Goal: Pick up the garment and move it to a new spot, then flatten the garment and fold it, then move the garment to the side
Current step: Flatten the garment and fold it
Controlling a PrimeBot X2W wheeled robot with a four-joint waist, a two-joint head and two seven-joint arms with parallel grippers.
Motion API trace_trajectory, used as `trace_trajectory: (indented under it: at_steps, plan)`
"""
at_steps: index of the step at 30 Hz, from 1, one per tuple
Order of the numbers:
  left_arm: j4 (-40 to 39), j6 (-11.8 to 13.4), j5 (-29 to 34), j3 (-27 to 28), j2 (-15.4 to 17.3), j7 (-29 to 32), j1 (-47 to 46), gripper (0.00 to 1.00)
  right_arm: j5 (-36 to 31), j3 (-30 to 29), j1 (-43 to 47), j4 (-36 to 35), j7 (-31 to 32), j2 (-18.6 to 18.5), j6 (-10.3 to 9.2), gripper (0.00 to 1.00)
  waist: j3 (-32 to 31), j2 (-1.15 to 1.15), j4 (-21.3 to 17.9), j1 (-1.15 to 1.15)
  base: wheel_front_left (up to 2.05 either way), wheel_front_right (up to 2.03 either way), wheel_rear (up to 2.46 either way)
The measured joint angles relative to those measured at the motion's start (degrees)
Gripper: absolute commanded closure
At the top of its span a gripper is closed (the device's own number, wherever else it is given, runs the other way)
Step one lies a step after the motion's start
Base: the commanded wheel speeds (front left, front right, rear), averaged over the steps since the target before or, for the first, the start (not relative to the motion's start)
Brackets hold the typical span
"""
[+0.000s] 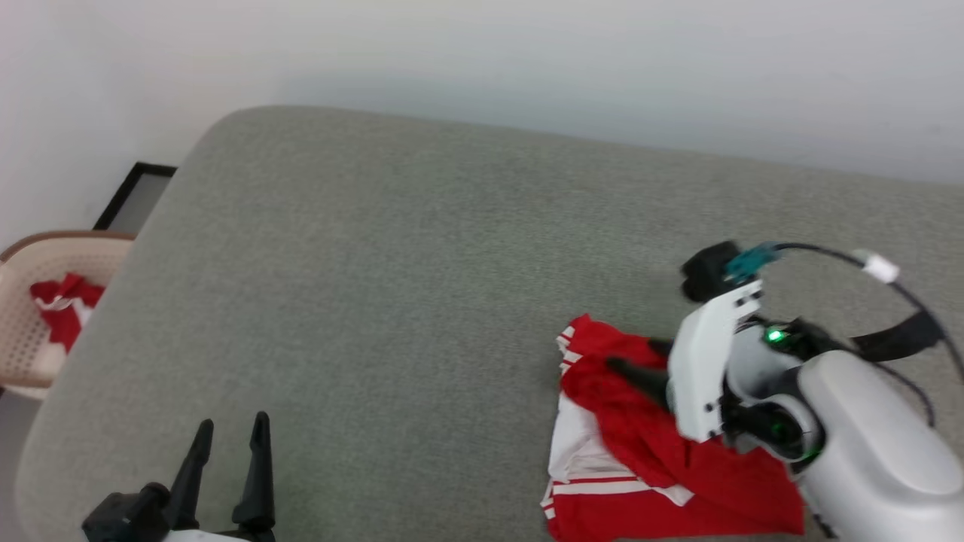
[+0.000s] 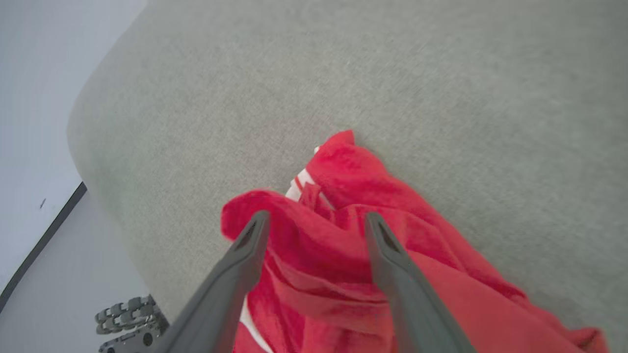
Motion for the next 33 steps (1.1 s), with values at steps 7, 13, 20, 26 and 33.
trace_trajectory:
  at_steps: [7, 13, 20, 26, 33]
  plan:
    - [-0.07, -0.01, 0.82, 0.34, 0.68, 0.00, 0.07, 0.00, -0.07, -2.54, 1.96, -3.16, -8.62, -4.43, 0.00, 0.00, -0.66, 0.00, -3.28, 0.00, 0.00, 0.00, 0.00]
    - [0.09, -0.01, 1.40, 0.53, 1.34, 0.00, 0.14, 0.00, -0.58, -6.02, 5.22, -3.65, -18.42, -7.16, 0.00, 0.00, -1.38, 0.00, -6.58, 0.00, 0.00, 0.00, 0.00]
    - [1.19, -0.13, 1.88, 0.59, 2.61, 0.00, -0.02, 0.00, -2.30, -11.05, 10.96, -3.68, -32.10, -10.24, 0.00, 0.00, -2.82, 0.00, -10.63, 0.00, 0.00, 0.00, 0.00]
    - [1.89, -0.18, 1.86, 0.80, 3.24, 0.00, -0.16, 0.00, -3.27, -16.24, 15.91, -3.41, -40.61, -11.05, 0.00, 0.00, -4.25, 0.00, -12.74, 0.00, 0.00, 0.00, 0.00]
    - [2.20, -0.19, 1.79, 1.24, 4.05, 0.00, -0.66, 0.00, -4.68, -21.37, 21.31, -3.50, -44.95, -11.12, 0.00, 0.00, -5.22, 0.00, -14.43, 0.00, 0.00, 0.00, 0.00]
